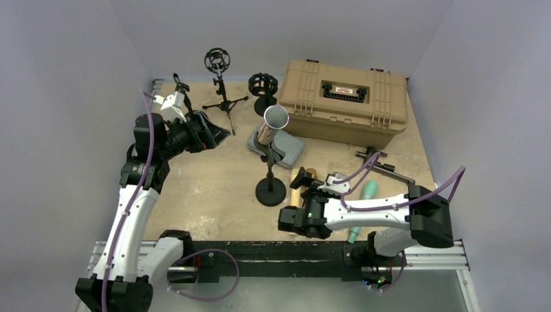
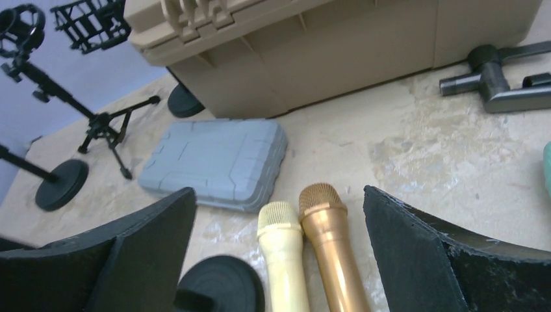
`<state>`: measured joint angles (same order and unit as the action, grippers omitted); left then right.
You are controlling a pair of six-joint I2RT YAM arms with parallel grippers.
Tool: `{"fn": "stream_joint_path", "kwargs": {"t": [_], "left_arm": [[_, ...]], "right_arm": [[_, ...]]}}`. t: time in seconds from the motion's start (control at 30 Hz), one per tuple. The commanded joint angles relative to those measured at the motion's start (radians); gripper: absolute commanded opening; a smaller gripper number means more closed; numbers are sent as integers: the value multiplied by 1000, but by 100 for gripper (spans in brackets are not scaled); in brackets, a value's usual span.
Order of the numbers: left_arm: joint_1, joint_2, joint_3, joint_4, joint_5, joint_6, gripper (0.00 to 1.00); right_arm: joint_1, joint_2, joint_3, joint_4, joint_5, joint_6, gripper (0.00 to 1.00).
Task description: Remove the microphone from the stand
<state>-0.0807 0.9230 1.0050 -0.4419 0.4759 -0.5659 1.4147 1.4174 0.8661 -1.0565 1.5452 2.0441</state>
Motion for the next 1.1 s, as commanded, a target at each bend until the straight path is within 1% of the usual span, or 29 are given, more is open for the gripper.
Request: {"fn": "stream_joint_path", "kwargs": {"t": [0.0,0.03,0.07,0.1,0.13,0.27,0.47,0.57,0.6,0.67,0.77,0.83,0.93,1.0,1.03,1.07], "left_arm": [[2,-59,-26,40,90,-17,95],[2,-65,-31,52,110,-20,95],[2,-70,-33,60,124,-24,95],[1,-73,-35,70,141,-29,96],[0,-74,-34,78,159,-31,95],[-5,-87,-34,68,181,-29,96],[-5,-106,-51,70,170,-35,96],[-5,-115,-58,69,170,-34,96],[-5,-116,-61,71,171,-34,96],[-5,-120,-71,78,174,-39,96],[-5,-125,-84,85,176,-47,96],[-5,-130,-92,92,183,-57,96],[-5,-144,-95,97,190,-67,96],[-5,-159,-92,92,191,-66,95],[-5,-167,-93,89,191,-65,96],[-5,-174,-94,88,189,-65,96]], "right_arm": [[-97,44,146,-137,199,674,99],[-120,67,183,-189,196,668,99],[-141,85,224,-198,196,563,99],[-155,98,263,-201,196,391,99],[-163,108,293,-202,196,280,99],[-181,93,370,-200,196,-70,99],[-230,21,448,-195,197,-507,99],[-251,3,497,-189,198,-794,99],[-271,0,519,-192,198,-853,99],[-297,-10,568,-194,197,-914,99],[-335,-30,644,-202,194,-840,99],[-344,-58,698,-199,191,-719,99],[-430,-99,778,-193,128,-499,99],[-464,-91,844,-148,113,-467,99],[-498,-78,883,-87,78,-474,99],[-538,-66,922,9,33,-532,99]]}}
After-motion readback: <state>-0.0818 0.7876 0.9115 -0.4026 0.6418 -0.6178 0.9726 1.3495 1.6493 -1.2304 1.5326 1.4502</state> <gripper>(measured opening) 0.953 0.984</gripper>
